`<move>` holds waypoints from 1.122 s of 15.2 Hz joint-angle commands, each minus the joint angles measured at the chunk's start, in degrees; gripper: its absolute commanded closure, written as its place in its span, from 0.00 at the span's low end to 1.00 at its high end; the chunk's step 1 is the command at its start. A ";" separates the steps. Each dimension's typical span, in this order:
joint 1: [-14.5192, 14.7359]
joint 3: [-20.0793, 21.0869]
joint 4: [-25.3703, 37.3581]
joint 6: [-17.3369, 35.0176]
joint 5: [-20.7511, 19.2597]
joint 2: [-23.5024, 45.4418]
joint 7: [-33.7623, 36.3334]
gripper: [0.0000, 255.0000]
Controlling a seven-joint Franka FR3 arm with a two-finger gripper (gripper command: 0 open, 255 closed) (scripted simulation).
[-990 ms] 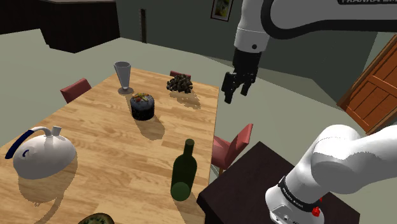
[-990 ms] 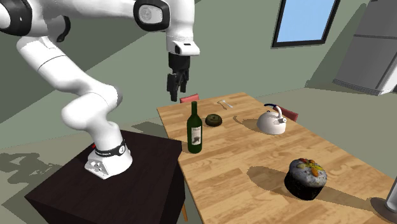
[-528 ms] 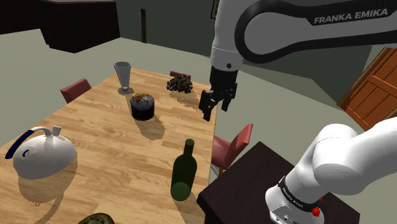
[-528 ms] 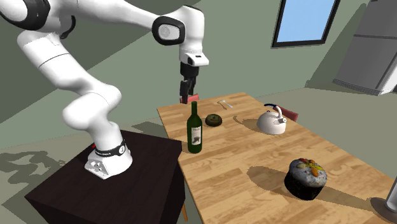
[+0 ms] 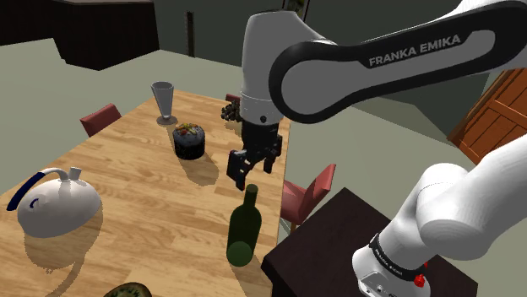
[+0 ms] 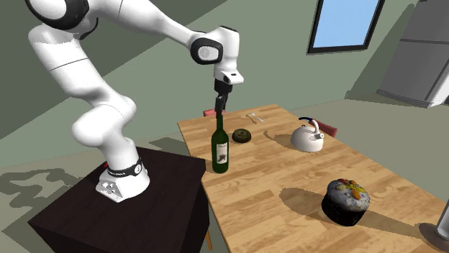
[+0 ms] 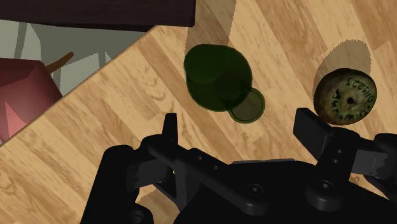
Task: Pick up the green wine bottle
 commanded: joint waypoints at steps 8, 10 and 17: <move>0.28 1.76 -2.92 7.82 -0.10 4.85 0.83 0.00; 0.27 1.76 -2.91 7.83 -0.11 4.87 0.84 0.00; 0.29 1.78 -2.87 7.80 -0.11 4.88 0.88 1.00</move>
